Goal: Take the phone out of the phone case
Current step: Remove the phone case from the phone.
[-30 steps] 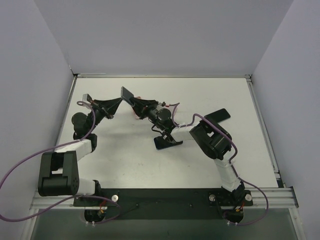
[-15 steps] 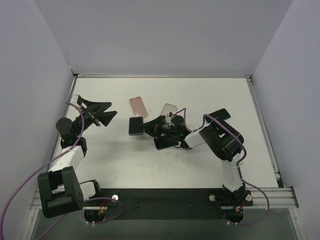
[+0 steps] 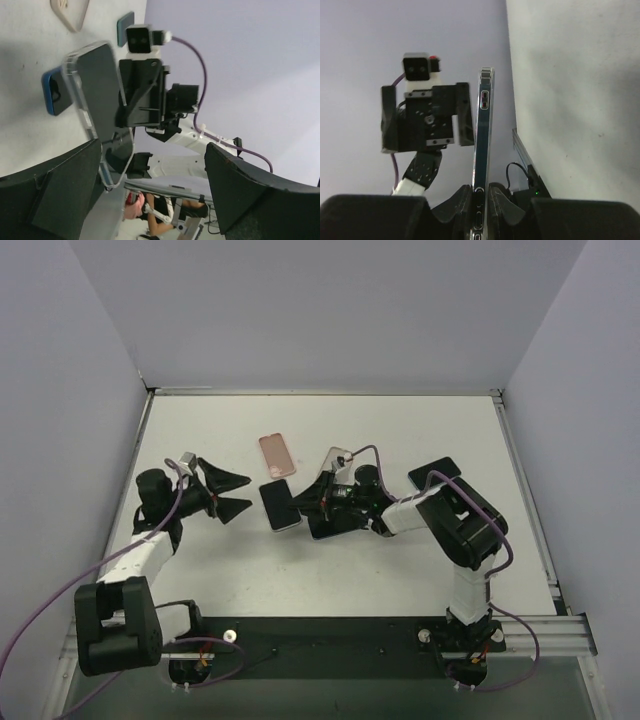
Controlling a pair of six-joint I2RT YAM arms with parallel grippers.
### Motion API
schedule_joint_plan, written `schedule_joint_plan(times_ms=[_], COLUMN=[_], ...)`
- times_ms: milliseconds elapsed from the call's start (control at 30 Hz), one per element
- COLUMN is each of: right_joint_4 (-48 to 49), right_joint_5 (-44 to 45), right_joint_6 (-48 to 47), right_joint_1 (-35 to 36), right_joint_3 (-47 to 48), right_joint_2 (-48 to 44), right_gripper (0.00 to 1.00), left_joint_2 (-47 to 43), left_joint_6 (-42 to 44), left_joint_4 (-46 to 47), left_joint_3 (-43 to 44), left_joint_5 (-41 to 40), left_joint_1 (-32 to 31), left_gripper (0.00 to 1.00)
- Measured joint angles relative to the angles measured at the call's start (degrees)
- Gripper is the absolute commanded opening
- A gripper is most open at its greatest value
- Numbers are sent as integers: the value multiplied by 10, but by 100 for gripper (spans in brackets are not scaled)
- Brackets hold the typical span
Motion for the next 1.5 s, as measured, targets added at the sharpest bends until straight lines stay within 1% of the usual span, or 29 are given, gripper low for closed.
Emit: schedule_joint_plan(times_ms=[100, 200, 267, 333, 367, 433, 567, 600, 667, 700, 800, 833, 900, 933, 1067, 1100, 1133, 1167, 1200, 1233, 1267, 1333, 1367, 1500], right_joint_4=[2, 5, 5, 4, 4, 4, 5, 6, 9, 14, 28, 27, 15, 10, -5, -9, -15, -23, -34, -54, -78, -163, -217, -456], right_joint_5=[-16, -22, -21, -21, -20, -17, -8, -7, -4, 0, 10, 14, 23, 29, 50, 55, 59, 62, 65, 64, 63, 72, 83, 193], right_joint_6=[-21, -37, -44, -50, -52, -55, -57, -56, -53, -51, -52, -56, -69, -77, -110, -116, -123, -131, -141, -158, -179, -239, -275, -414], right_joint_1=[0, 1, 2, 3, 4, 7, 12, 14, 15, 16, 17, 19, 21, 21, 21, 21, 21, 21, 21, 23, 26, 32, 36, 39], right_joint_3=[0, 0, 0, 0, 0, 0, 0, 0, 0, 0, 1, 1, 1, 1, -1, -1, -2, -2, -3, -5, -10, -14, -13, 30], right_joint_2=[-20, -28, -28, -28, -28, -28, -28, -28, -28, -28, -31, -35, -44, -49, -82, -91, -99, -107, -117, -131, -148, -196, -224, -333], right_gripper=[0, 0, 0, 0, 0, 0, 0, 0, 0, 0, 0, 0, 0, 0, 0, 8, 20, 43, 51, 57, 72, 89, 100, 100], left_joint_2=[15, 29, 36, 43, 47, 54, 63, 65, 70, 72, 78, 80, 80, 81, 86, 89, 90, 93, 97, 102, 109, 132, 145, 201], left_joint_6=[-21, -62, -90, -116, -129, -149, -166, -168, -170, -171, -167, -165, -157, -153, -146, -146, -147, -149, -153, -163, -172, -194, -208, -267], left_joint_4=[28, 79, 119, 156, 177, 216, 256, 259, 259, 258, 256, 256, 260, 261, 278, 287, 297, 311, 326, 341, 354, 397, 421, 486], left_joint_3=[-38, -80, -100, -111, -114, -118, -118, -118, -118, -118, -118, -118, -113, -109, -87, -82, -79, -77, -77, -76, -75, -71, -68, -42], left_joint_5=[3, 2, -2, -6, -9, -16, -36, -41, -49, -52, -61, -62, -61, -61, -48, -43, -40, -36, -31, -28, -28, -27, -26, -13], left_joint_1=[-30, -66, -82, -94, -100, -111, -140, -146, -152, -153, -153, -153, -153, -153, -153, -153, -153, -153, -153, -153, -152, -143, -139, -135], left_gripper=[95, 95, 93, 89, 84, 80, 63, 54, 43, 32, 23, 16, 10, 0, 0, 0, 0, 0, 0, 0, 0, 0, 0, 0])
